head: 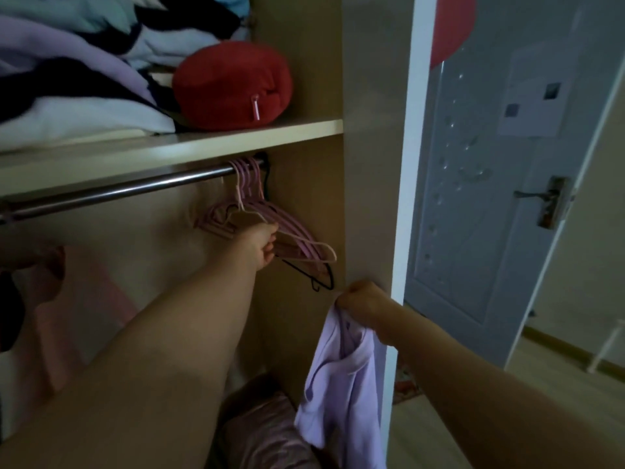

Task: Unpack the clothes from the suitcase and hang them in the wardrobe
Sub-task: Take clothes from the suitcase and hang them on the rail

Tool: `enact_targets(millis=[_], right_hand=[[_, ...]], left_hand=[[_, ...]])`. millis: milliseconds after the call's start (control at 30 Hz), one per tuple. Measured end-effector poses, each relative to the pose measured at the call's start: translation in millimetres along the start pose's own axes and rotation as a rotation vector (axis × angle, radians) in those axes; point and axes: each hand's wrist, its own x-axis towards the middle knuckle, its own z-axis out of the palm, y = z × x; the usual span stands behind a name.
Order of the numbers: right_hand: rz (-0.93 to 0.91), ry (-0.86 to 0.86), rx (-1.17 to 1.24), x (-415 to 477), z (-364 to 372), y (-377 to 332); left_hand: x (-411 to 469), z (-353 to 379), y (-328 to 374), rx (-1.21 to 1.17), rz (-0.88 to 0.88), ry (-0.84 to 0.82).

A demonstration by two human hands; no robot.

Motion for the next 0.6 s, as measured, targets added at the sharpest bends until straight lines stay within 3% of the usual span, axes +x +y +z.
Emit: enact_targets(millis=[200,400,600], right_hand=[[0.026,0.048,-0.012,1,5,2],[0.071,0.09,-0.005,6,9,4],[0.055,0.155,0.082,0,17,8]], left_hand=[[9,10,-14,-0.049,-0.027,0.005],[23,4,-16,-0.076,0.071,0.068],[7,-13,-13,-0.08,0.104,-0.039]])
